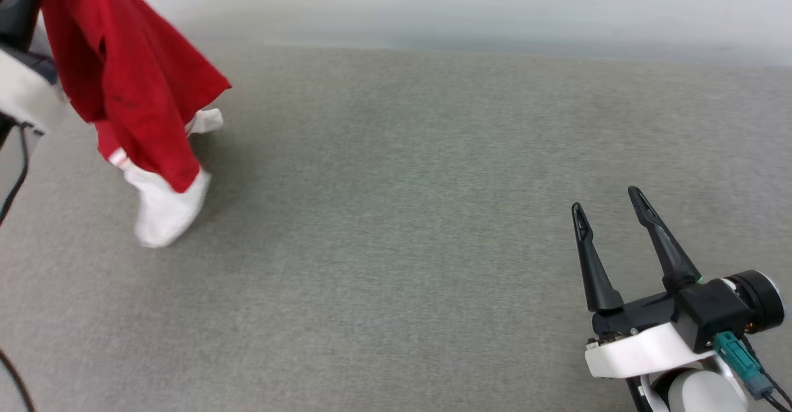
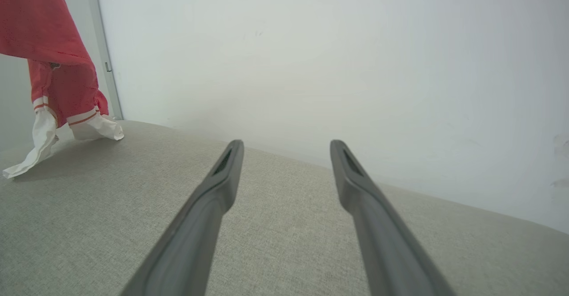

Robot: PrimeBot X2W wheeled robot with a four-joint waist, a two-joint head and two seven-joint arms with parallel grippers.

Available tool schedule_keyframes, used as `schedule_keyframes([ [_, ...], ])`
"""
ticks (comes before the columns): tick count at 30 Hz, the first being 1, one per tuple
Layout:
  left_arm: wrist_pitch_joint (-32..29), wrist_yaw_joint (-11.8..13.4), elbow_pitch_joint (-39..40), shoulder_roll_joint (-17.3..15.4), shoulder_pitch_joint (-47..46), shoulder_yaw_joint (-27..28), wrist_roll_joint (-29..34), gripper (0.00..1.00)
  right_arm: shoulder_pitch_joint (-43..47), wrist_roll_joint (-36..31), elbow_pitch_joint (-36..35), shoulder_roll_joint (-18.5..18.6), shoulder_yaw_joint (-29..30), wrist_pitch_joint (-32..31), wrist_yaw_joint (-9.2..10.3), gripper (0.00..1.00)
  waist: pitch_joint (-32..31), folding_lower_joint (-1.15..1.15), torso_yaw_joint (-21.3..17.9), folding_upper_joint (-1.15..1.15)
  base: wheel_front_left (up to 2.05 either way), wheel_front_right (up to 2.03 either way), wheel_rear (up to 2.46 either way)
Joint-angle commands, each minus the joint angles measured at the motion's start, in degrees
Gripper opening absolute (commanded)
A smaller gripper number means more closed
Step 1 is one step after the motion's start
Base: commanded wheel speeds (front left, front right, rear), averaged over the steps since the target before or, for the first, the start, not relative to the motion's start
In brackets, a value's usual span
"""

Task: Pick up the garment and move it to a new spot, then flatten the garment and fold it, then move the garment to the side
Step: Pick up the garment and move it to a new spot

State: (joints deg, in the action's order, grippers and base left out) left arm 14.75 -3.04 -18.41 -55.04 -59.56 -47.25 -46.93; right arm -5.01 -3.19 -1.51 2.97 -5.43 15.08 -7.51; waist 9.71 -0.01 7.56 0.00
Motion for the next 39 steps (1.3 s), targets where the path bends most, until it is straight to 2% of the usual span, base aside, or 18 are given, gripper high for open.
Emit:
schedule_keyframes([
  [1,0.41,1.06,2.37,1.75,-0.97,0.87,1.35,0.00,0.86,0.54,0.08,-0.15,0.14,0.14,0.04,1.00,-2.11,0.01,-2.65,0.00,0.00,0.00,0.00],
  [5,0.54,3.33,7.52,4.68,-2.48,2.83,5.14,0.00,1.30,1.33,-0.23,-0.16,0.44,0.14,0.03,1.00,-2.87,0.01,-5.62,0.00,0.00,0.00,0.00],
  [11,0.45,4.64,13.15,9.02,-3.67,4.36,7.88,0.00,1.40,1.92,-0.82,-0.16,1.81,0.14,0.04,1.00,-2.48,0.01,-10.37,0.00,0.00,0.00,0.00],
  [17,0.46,5.68,16.64,12.93,-3.07,2.73,9.43,0.00,0.66,2.07,-1.59,-0.15,3.51,0.14,0.04,1.00,-0.80,0.01,-14.37,0.00,0.00,0.00,0.00],
  [21,0.45,6.66,17.55,17.11,0.03,0.58,10.11,0.00,0.20,2.28,-1.93,-0.17,4.71,0.14,0.03,1.00,0.33,0.01,-16.13,0.00,0.00,0.00,0.00],
  [22,0.45,6.66,17.55,17.11,0.03,0.58,10.11,0.00,0.20,2.28,-1.93,-0.17,4.71,0.14,0.03,1.00,0.33,0.01,-16.13,0.00,0.00,0.00,0.00],
  [25,0.46,7.03,17.31,21.54,3.63,-1.58,10.60,0.00,0.04,2.14,-1.99,-0.15,5.16,0.14,0.04,1.00,0.83,0.01,-17.12,0.00,0.00,0.00,0.00],
  [29,0.46,5.70,14.60,28.18,9.77,-6.65,12.28,0.00,-0.10,1.96,-2.04,-0.16,6.18,0.14,0.03,1.00,1.24,0.01,-17.76,0.00,0.00,0.00,0.00],
  [35,0.47,2.16,5.13,37.26,18.61,-14.57,14.37,0.00,-0.56,2.00,-2.05,-0.16,7.19,0.14,0.04,1.00,1.57,0.01,-17.69,0.00,0.00,0.00,0.00],
  [36,0.47,1.44,3.16,38.24,19.72,-15.85,14.78,0.17,-0.57,2.01,-1.96,-0.17,7.27,0.14,0.03,1.00,1.56,0.01,-17.55,0.00,0.00,0.00,0.00],
  [38,0.47,0.54,0.12,40.33,21.39,-17.34,15.20,1.00,-0.52,2.01,-1.74,-0.16,7.13,0.14,0.04,1.00,1.34,0.01,-17.03,0.00,0.00,0.00,0.00],
  [39,0.47,0.05,-0.90,41.34,22.14,-17.58,15.50,1.00,-0.38,1.97,-1.66,-0.17,7.03,0.14,0.04,1.00,1.15,0.01,-16.68,0.00,0.00,0.00,0.00],
])
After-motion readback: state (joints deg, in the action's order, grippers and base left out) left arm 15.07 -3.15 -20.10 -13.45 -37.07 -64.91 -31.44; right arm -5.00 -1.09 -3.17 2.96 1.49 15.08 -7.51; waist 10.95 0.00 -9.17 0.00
